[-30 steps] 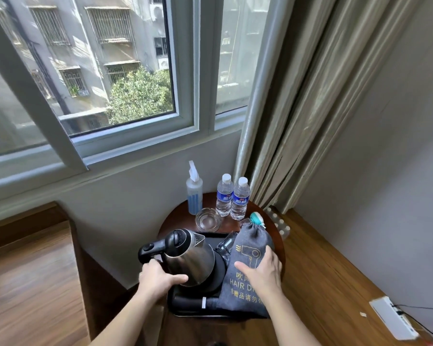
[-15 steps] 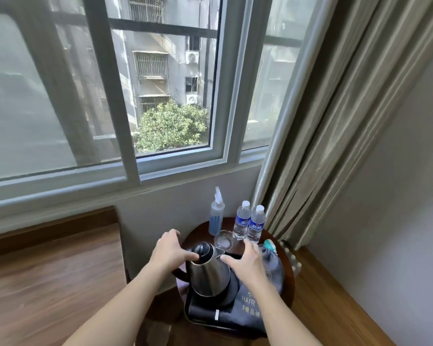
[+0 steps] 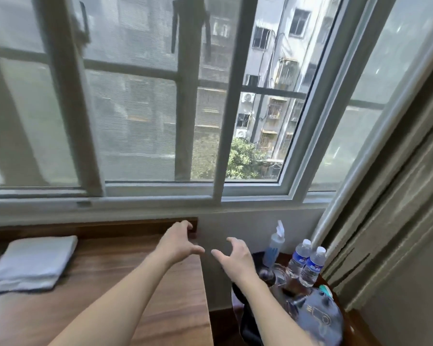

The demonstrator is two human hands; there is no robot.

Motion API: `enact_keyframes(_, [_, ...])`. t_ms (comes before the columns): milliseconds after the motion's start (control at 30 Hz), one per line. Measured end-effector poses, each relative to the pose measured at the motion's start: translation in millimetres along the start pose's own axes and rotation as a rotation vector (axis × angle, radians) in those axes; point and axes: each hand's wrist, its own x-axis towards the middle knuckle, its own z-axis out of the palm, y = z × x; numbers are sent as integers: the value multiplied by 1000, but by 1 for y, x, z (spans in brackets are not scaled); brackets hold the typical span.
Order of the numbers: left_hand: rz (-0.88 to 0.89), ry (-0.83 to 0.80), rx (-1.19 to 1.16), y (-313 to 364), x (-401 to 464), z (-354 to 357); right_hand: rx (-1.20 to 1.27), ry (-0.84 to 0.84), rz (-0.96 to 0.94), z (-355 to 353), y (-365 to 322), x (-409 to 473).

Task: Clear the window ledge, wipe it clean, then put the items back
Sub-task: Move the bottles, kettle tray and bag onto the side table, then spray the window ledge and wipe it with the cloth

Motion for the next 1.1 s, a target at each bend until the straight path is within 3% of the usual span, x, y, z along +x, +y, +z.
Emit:
enact_keyframes(333, [-16, 137, -46, -141, -64, -149, 105, -67, -196, 129, -171, -44])
enact_keyframes(600, [-83, 233, -34, -241, -109, -234, 109, -187, -302, 227, -266, -73])
enact_keyframes(867, [-222, 301, -69, -311, -125, -269, 117, -257, -344, 283, -308, -61])
enact_keyframes(1100, [-230, 286, -23, -336, -106, -278, 133, -282, -316, 309, -311, -39])
